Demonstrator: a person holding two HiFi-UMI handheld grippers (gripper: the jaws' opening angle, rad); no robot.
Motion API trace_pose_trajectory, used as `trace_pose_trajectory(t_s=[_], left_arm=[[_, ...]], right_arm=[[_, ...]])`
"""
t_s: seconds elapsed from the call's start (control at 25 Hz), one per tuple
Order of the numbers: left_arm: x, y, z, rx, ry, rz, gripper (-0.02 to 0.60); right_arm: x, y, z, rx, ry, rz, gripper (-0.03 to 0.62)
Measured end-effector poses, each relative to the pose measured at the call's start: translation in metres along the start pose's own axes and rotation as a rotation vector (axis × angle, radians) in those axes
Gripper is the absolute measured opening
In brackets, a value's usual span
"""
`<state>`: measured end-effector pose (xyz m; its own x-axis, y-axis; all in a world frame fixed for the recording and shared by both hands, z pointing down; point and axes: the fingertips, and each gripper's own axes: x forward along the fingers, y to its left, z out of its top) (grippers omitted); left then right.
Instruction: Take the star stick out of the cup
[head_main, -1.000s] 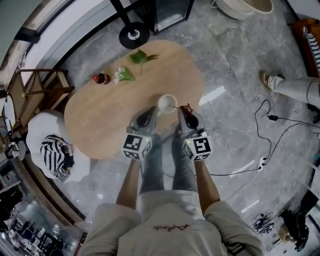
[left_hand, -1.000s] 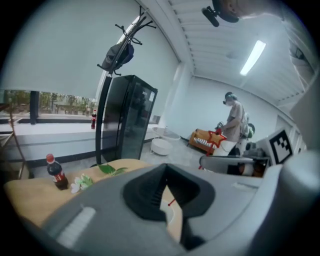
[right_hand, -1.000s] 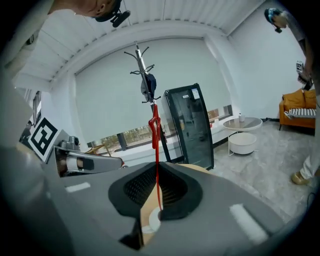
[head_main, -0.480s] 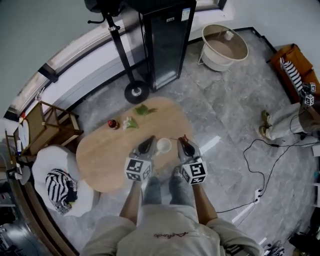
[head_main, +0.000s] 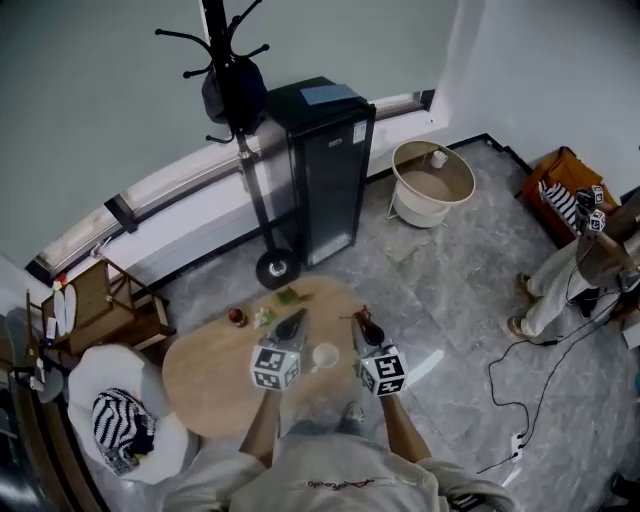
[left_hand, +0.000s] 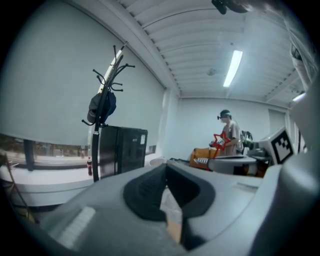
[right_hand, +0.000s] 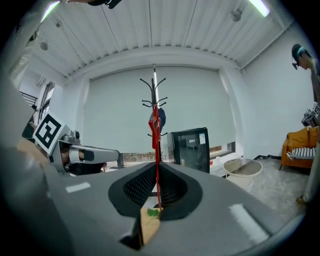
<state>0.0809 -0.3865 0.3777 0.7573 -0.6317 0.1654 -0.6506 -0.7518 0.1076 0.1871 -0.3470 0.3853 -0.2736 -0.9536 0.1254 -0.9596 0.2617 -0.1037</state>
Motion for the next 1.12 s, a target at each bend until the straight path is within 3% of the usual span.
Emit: trace_pose_trajectory(t_s=[0.6,1.12], left_arm=[[0.0,-0.005,0.094,0.094,-0.117,0.029,0.003],[0.008,0.0,0.094,0.098,-0.124,0.031,0.003]], right_arm=[[-0.005,-0.007,0.093,-0.069,-0.138,0.014,0.015],[0.004,-0.013,0.09,-0.08,-0.139,0.02,0.015]])
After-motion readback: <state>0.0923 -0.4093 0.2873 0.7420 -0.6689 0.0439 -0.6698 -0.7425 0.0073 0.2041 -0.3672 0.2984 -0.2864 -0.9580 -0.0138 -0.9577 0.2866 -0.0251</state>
